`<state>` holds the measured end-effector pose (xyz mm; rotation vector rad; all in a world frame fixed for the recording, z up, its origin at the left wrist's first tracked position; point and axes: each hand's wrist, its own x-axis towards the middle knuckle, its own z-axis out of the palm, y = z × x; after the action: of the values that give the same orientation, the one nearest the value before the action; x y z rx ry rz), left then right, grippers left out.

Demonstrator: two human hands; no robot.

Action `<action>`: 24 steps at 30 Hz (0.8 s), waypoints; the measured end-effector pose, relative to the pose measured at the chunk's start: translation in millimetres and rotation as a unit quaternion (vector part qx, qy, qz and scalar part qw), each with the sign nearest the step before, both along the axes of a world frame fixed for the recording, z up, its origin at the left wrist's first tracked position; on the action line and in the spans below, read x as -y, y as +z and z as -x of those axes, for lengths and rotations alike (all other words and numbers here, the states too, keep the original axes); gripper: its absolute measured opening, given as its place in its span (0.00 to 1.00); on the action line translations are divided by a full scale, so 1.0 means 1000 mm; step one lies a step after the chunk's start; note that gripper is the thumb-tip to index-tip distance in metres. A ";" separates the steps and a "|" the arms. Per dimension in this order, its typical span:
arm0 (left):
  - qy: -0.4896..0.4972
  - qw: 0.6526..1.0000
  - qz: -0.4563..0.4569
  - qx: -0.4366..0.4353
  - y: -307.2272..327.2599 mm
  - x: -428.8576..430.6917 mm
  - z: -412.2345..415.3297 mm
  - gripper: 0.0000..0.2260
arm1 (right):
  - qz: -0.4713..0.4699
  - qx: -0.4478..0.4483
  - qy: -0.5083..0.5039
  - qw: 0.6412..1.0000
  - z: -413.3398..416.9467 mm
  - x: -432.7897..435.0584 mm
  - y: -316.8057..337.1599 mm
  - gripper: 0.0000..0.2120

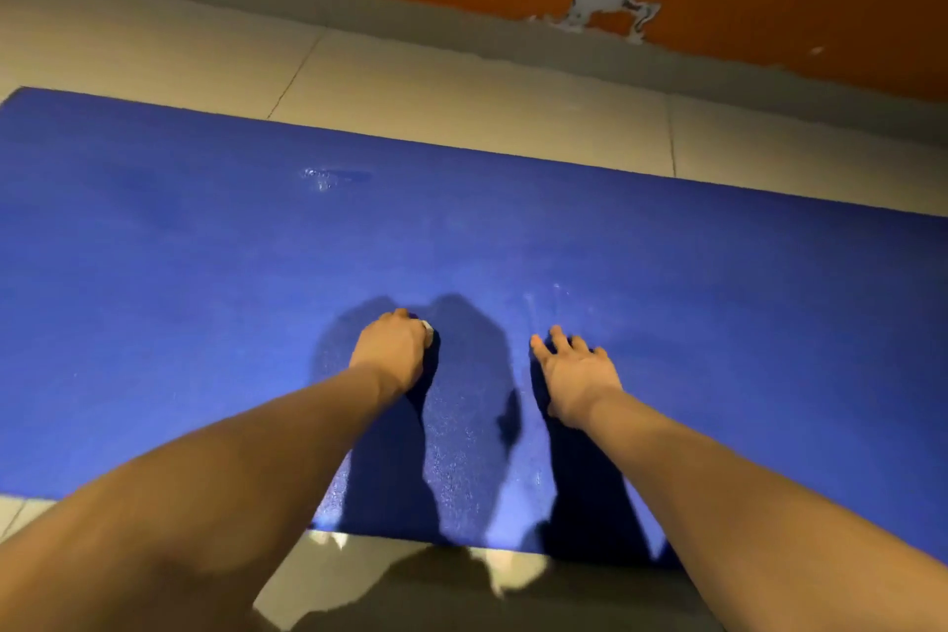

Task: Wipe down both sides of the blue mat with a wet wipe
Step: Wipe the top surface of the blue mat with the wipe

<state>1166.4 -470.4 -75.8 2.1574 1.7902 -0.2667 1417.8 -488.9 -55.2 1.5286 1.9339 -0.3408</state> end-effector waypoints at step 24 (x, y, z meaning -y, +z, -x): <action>0.365 0.908 -0.108 0.174 -0.014 -0.028 -0.074 0.09 | 0.045 0.019 -0.125 0.991 -0.133 -0.064 -0.017 0.79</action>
<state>1240.0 -442.2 -90.0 1.3664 2.3028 0.4822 1550.7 -425.3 -72.1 1.7087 1.6766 -0.4964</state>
